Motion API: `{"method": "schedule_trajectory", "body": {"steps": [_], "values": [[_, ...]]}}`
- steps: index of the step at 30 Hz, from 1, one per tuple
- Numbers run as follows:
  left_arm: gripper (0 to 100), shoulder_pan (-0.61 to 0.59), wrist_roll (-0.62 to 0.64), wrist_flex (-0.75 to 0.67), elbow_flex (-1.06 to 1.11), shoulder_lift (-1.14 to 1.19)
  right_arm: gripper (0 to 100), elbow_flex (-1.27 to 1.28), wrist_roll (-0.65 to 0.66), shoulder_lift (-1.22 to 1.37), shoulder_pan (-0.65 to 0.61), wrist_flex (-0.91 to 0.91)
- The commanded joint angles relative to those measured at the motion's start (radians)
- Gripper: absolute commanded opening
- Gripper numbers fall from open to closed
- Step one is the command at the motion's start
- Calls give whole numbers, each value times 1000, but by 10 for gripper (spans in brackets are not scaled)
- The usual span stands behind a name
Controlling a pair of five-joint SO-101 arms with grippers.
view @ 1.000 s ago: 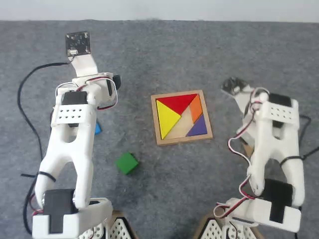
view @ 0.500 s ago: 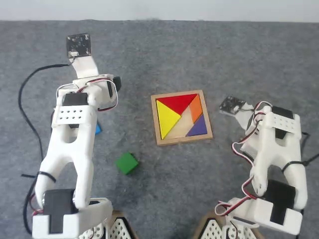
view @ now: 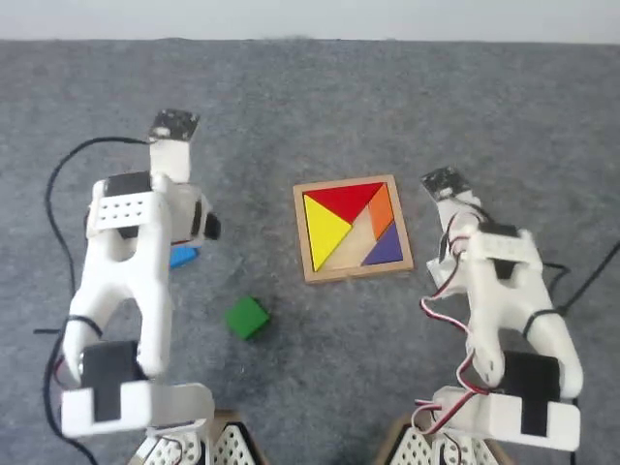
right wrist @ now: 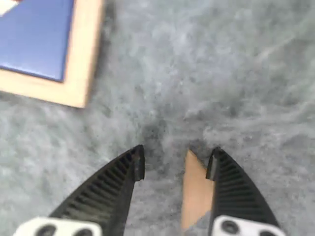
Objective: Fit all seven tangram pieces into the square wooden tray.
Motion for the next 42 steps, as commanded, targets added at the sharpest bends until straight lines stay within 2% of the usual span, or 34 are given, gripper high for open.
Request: {"method": "schedule_trajectory", "body": {"steps": [1,7,14,32,42], "values": [[221,-43,-117,11,-30,37,213,26,21,-84,-5,-58],[221,-44,-157,-48,-88,169,213,75,28,-119,-4,-93],[221,-55,-241,17,-154,295,213,75,28,-119,-2,-93],[201,-55,-241,0,-162,315,213,75,28,-119,-4,-94],[98,-54,-230,-12,-162,315,213,75,28,-119,-4,-94]]}}
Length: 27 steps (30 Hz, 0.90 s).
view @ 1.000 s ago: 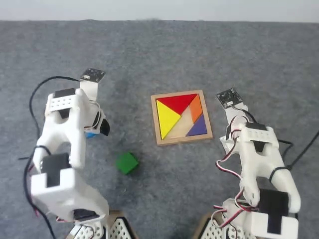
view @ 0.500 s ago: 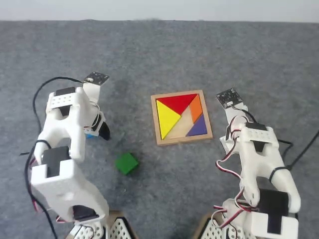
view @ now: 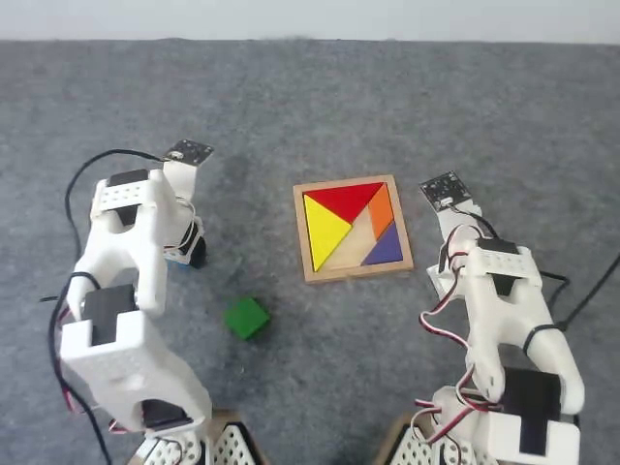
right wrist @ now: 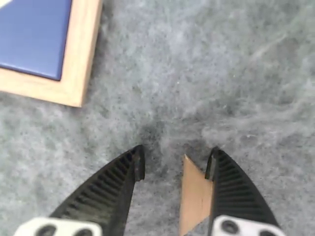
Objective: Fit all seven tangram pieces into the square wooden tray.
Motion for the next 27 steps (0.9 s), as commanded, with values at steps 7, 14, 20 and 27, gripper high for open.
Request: {"method": "schedule_trajectory", "body": {"steps": [7,14,20,27], "values": [[100,-5,6,-11,-38,-21,213,-8,15,-50,1,-18],[194,11,176,60,-70,-12,213,-8,15,-50,1,-18],[195,12,351,64,-143,-11,213,-6,15,-50,-1,-18],[195,23,405,-3,-154,37,213,-6,15,-50,1,-18]]}}
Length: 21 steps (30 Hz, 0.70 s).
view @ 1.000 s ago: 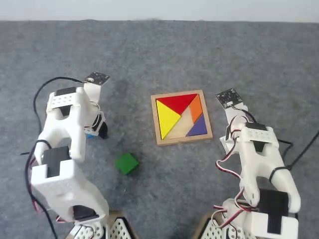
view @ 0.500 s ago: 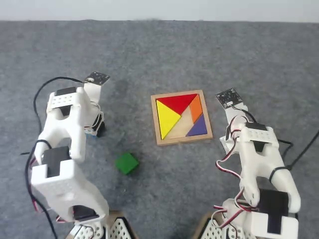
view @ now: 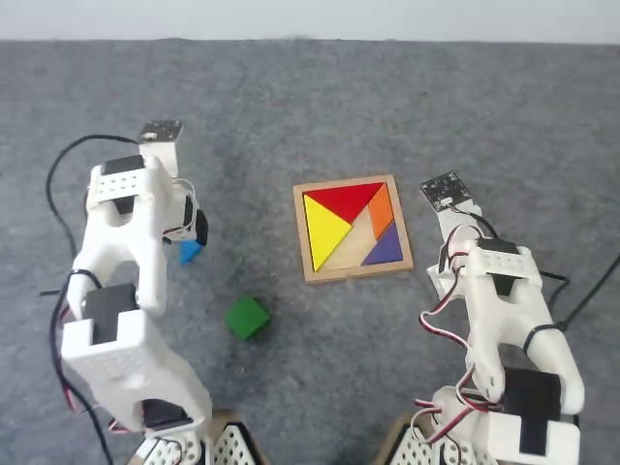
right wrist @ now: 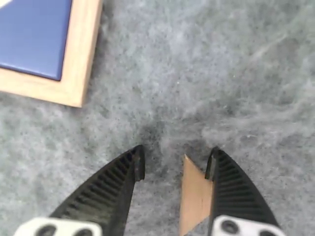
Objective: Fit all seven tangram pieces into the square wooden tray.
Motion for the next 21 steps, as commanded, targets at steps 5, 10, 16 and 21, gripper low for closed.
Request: {"method": "schedule_trajectory", "body": {"steps": [5,10,16,21], "values": [[195,9,32,38,-131,112,213,-6,15,-50,1,-18],[194,14,31,54,-147,140,213,-6,15,-50,2,-18],[146,15,26,58,-142,141,213,-6,15,-50,2,-18],[137,11,25,78,-140,147,213,-6,15,-50,2,-18]]}}
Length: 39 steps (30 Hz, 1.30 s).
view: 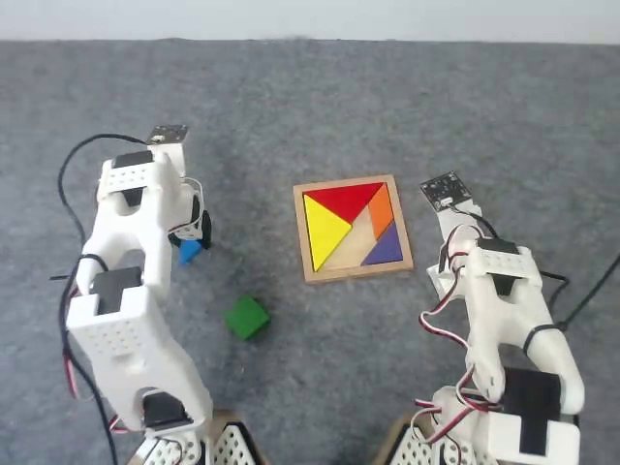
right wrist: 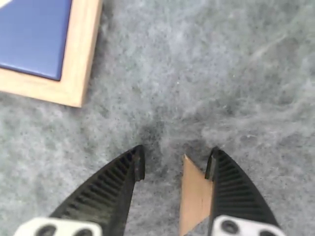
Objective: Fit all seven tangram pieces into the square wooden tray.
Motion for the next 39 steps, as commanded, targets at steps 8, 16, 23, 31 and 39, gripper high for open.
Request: {"method": "schedule_trajectory", "body": {"steps": [8,16,23,31,39], "values": [[140,-2,-20,55,-24,5,213,-6,15,-50,2,-18],[202,0,-37,92,-25,6,213,-6,15,-50,2,-18],[202,-5,-52,86,-18,8,213,-6,15,-50,2,-18],[159,3,-46,69,-1,26,213,-6,15,-50,2,-18],[115,11,-46,83,-13,44,213,-6,15,-50,2,-18]]}}
